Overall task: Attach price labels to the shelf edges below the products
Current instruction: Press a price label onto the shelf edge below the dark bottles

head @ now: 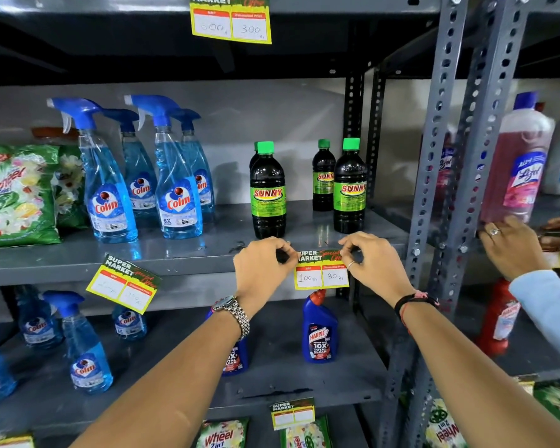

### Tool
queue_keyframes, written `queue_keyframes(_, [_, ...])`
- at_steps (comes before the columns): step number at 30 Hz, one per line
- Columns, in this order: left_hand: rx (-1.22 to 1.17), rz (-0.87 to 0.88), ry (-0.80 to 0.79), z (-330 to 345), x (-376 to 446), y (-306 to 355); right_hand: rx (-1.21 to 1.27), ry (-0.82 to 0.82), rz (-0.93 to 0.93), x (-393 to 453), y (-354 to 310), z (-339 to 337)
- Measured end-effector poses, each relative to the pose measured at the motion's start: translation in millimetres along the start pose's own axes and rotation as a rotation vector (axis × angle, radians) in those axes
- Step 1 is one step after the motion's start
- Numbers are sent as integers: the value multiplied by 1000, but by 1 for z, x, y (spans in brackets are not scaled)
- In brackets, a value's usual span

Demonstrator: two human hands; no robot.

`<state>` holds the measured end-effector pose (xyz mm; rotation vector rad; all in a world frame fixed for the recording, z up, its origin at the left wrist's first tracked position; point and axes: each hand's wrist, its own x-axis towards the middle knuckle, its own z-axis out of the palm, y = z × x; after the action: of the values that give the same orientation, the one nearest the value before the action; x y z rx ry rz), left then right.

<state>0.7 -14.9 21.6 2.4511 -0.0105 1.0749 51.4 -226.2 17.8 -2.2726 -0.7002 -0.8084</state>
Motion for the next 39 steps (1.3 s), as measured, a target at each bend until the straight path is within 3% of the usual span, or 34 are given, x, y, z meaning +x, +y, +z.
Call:
queue_keyframes(7, [-9, -69, 3, 1, 1, 4, -17, 85, 66, 0, -6, 5])
queue_keyframes(12, [35, -112, -15, 0, 5, 12, -165, 119, 120, 2, -21, 15])
queue_keyframes(22, [-47, -40, -93, -2, 1, -4, 47, 80, 183, 6, -15, 2])
queue_keyframes(27, [-219, 13, -3, -36, -20, -45, 76, 43, 225, 12, -16, -4])
queue_keyframes(33, [3, -24, 222, -116, -26, -126, 35, 44, 278, 17, -54, 10])
queue_keyframes(39, [56, -196, 84, -171, -26, -197, 107, -36, 99, 9, -165, 79])
